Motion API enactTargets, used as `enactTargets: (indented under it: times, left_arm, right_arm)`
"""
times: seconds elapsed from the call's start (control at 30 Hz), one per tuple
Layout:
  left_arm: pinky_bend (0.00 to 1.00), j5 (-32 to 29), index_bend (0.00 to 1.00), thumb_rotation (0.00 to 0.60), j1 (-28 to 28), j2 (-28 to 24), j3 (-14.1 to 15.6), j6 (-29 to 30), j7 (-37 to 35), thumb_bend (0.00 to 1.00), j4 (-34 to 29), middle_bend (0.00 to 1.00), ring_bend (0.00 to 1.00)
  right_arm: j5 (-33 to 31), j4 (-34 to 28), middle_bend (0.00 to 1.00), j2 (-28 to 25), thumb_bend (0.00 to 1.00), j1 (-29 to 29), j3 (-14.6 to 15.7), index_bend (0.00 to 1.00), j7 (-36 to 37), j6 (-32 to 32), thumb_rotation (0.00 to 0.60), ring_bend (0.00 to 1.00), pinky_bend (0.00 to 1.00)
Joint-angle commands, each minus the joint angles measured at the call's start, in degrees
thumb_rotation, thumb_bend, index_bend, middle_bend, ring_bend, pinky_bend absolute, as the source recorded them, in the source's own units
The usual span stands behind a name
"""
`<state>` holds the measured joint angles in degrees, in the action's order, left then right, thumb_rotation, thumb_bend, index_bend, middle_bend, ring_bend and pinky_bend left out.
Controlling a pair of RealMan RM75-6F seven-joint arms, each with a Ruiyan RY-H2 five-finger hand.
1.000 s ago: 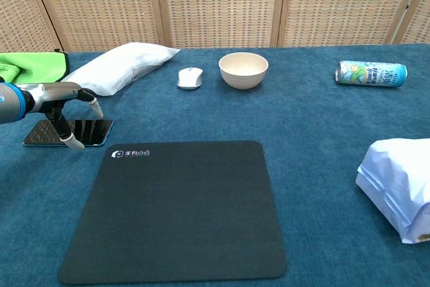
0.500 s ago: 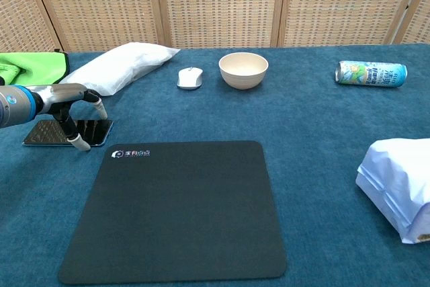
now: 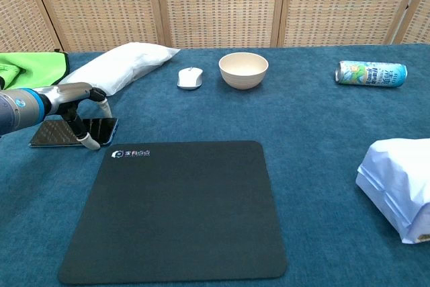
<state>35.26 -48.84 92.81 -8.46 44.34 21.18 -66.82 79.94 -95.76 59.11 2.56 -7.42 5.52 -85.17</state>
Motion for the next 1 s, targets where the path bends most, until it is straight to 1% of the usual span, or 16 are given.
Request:
enactTargets:
  times: [0.03, 0.1, 0.3, 0.47, 0.53, 0.73, 0.9, 1.0]
  left_arm:
    - [0.0, 2.12, 0.56, 0.6, 0.86, -0.74, -1.08, 0.77, -2.23, 0.13, -2.03, 0.0, 0.0]
    - [0.0, 4.18, 0.56, 0.6, 1.45, -1.64, -1.89, 1.27, -4.23, 0.14, -4.45, 0.0, 0.0]
    - [0.0, 8.07, 0.56, 0.6, 2.41, -3.17, -3.25, 2.32, -7.65, 0.15, -9.14, 0.0, 0.0]
    - [0.0, 11.39, 0.56, 0.6, 3.37, -3.98, -5.05, 2.46, -12.58, 0.15, -13.03, 0.0, 0.0]
    - [0.0, 12.7, 0.56, 0.6, 3.58, -4.06, -5.43, 2.55, -13.96, 0.15, -13.89, 0.0, 0.0]
    - [0.0, 13.82, 0.56, 0.6, 3.83, -4.17, -6.89, 1.96, -17.57, 0.15, -16.22, 0.0, 0.0]
    - [0.0, 15.76, 0.56, 0.6, 4.81, -3.9, -8.68, 2.14, -22.98, 0.15, -17.56, 0.0, 0.0]
    - [0.0, 18.27, 0.56, 0.6, 5.9, -3.9, -9.88, 1.74, -28.5, 0.14, -18.24, 0.0, 0.0]
  right_arm:
    - [0.0, -0.02, 0.0, -0.05, 0.0, 0.0, 0.01, 0.0, 0.11, 0.05, 0.6, 0.0, 0.0]
    - [0.05, -0.09, 0.0, -0.09, 0.0, -0.03, 0.02, 0.0, 0.18, 0.0, 0.6, 0.0, 0.0]
    - [0.23, -0.22, 0.0, -0.12, 0.0, -0.08, 0.08, 0.0, 0.09, -0.15, 0.6, 0.0, 0.0]
    - [0.26, -0.25, 0.0, -0.16, 0.0, -0.14, 0.07, 0.0, 0.15, -0.31, 0.6, 0.0, 0.0]
    - [0.23, -0.25, 0.0, -0.19, 0.0, -0.15, 0.06, 0.0, 0.19, -0.29, 0.6, 0.0, 0.0]
    - [0.28, -0.23, 0.0, -0.21, 0.0, -0.17, 0.05, 0.0, 0.3, -0.36, 0.6, 0.0, 0.0]
    - [0.23, -0.25, 0.0, -0.27, 0.0, -0.22, 0.01, 0.0, 0.4, -0.42, 0.6, 0.0, 0.0]
    - [0.31, -0.33, 0.0, -0.27, 0.0, -0.21, 0.07, 0.0, 0.32, -0.39, 0.6, 0.0, 0.0]
